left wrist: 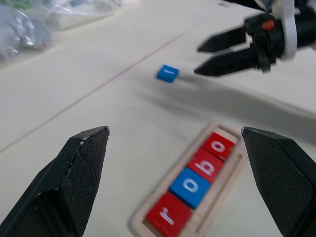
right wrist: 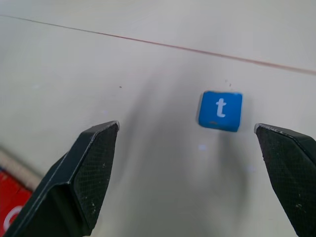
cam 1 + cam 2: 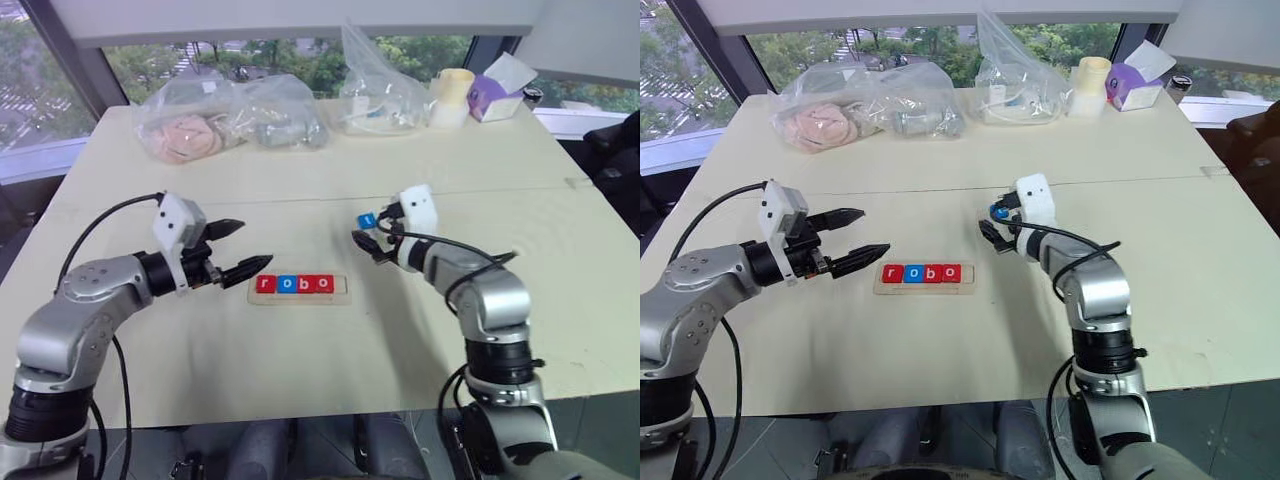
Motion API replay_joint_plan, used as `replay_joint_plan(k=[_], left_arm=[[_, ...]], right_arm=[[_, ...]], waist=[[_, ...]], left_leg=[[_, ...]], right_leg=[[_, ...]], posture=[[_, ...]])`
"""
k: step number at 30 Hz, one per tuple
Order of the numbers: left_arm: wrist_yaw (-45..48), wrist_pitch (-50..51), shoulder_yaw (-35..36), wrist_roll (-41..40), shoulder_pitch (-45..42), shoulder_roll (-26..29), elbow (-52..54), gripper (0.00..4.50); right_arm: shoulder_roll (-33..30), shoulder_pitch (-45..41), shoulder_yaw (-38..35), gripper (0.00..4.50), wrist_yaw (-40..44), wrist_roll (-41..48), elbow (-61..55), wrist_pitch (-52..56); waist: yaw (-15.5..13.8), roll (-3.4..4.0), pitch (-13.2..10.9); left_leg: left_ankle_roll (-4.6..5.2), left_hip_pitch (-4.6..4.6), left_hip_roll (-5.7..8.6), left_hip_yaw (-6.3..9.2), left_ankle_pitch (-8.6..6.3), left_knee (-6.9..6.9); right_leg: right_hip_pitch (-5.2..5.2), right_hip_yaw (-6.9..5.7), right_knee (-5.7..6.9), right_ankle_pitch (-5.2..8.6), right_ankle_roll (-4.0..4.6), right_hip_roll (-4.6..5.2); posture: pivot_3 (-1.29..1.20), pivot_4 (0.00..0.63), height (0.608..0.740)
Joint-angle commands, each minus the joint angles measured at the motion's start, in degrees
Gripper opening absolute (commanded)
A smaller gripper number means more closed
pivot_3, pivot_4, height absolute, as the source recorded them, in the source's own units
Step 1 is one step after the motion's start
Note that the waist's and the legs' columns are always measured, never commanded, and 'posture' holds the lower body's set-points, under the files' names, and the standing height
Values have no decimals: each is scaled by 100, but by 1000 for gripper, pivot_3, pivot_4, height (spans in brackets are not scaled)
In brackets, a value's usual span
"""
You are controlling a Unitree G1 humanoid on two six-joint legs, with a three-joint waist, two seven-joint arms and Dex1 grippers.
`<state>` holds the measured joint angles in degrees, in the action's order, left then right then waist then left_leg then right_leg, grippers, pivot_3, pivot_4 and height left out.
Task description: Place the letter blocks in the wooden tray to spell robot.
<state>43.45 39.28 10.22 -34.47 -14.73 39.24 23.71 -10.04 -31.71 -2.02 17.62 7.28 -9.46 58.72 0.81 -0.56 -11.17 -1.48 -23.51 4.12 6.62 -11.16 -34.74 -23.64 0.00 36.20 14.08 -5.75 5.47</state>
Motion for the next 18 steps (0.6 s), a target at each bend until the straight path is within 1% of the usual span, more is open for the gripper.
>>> replay_joint_plan(k=[1,5,10,13,16,17,18], left_arm=[[-10,-171,-17,96,-32,64,57,4500],[29,-201,-101,166,108,89,89,4500],[97,-267,-293,374,355,171,88,4500],[183,-318,-337,460,523,281,89,4500],[198,-421,-376,568,598,330,84,4500],[193,-428,-383,570,591,315,86,4500],[191,-426,-398,564,574,295,90,4500]], right_arm=[[60,-297,68,4459,-230,-125,595,-548],[55,-531,192,4459,-253,-179,1352,-1081],[107,-904,403,4459,-339,-399,2578,-1926],[114,-992,431,3641,-377,-454,2898,-2239],[141,-996,425,2137,-429,-469,2903,-2296],[152,-996,416,1546,-452,-476,2900,-2306],[155,-995,415,1163,-503,-510,2886,-2320]], waist=[[4,0,0],[16,1,0],[44,0,0],[42,1,0],[36,1,0],[36,1,0],[35,1,0]], left_leg=[[0,0,1,-2,0,0],[1,0,1,-5,0,3],[1,1,0,-5,1,3],[1,2,-2,-4,1,5],[1,2,-2,-3,1,5],[1,2,-2,-3,1,5],[1,2,-2,-3,1,5]], right_leg=[[0,0,0,0,0,0],[-1,1,-2,-1,-1,-1],[0,1,-1,-1,-2,-4],[-1,2,-1,-1,-1,-8],[-1,2,-1,0,0,-8],[-1,2,-1,-1,0,-8],[-1,2,0,0,0,-8]], posture=[[0,150,740],[0,150,740],[0,150,740],[0,150,740],[0,150,740],[0,150,740],[0,150,740]])
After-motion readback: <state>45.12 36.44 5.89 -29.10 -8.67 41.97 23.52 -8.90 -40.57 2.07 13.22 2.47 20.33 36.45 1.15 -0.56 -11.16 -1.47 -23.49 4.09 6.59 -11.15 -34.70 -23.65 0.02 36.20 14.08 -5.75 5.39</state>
